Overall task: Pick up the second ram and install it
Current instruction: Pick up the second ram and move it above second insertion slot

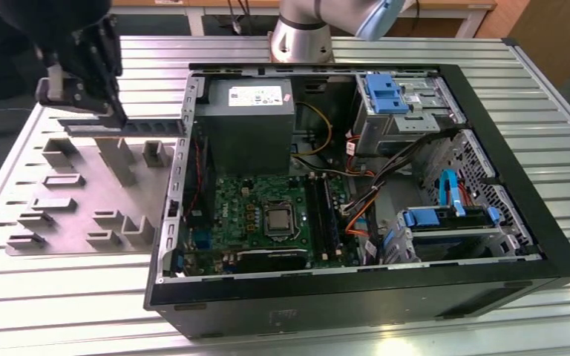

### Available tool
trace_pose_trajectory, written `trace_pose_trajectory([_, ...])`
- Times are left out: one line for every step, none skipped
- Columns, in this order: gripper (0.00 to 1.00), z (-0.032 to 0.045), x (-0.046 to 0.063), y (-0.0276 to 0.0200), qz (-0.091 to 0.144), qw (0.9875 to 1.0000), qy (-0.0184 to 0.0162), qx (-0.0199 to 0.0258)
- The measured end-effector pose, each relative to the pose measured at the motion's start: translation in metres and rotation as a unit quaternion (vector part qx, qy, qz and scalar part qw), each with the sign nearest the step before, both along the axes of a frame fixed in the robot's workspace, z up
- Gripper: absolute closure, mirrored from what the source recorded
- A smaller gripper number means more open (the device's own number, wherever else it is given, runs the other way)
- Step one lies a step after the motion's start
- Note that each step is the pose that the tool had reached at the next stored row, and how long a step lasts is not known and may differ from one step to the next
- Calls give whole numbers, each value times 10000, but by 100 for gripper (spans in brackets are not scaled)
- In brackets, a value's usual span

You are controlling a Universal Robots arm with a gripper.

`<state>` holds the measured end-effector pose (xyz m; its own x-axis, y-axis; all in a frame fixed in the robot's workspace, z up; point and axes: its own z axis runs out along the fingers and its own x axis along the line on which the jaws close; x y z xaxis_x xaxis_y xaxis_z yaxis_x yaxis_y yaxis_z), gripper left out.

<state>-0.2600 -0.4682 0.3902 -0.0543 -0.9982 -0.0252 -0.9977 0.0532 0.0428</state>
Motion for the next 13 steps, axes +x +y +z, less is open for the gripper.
trace_pose_trajectory([88, 0, 45, 0, 0, 10000, 0, 0])
trace_pose_trajectory([88, -1, 90, 0, 0, 10000, 0, 0])
trace_pose_trajectory([88, -1, 139, 0, -1, 10000, 0, 0])
trace_pose_trajectory([88, -2, 184, 0, -1, 10000, 0, 0])
trace_pose_trajectory([88, -2, 229, 0, 0, 10000, 0, 0])
trace_pose_trajectory([88, -3, 274, 0, 0, 10000, 0, 0])
trace_pose_trajectory([88, -3, 319, 0, 0, 10000, 0, 0])
trace_pose_trajectory([88, -3, 363, 0, 0, 10000, 0, 0])
trace_pose_trajectory([88, -4, 408, 0, 0, 10000, 0, 0])
trace_pose_trajectory([88, -5, 455, 0, 0, 10000, 0, 0])
trace_pose_trajectory([88, -5, 500, 0, 0, 10000, 0, 0])
trace_pose_trajectory([88, -5, 545, 0, -1, 10000, 0, 0])
trace_pose_trajectory([88, -6, 592, 0, 0, 10000, 0, 0])
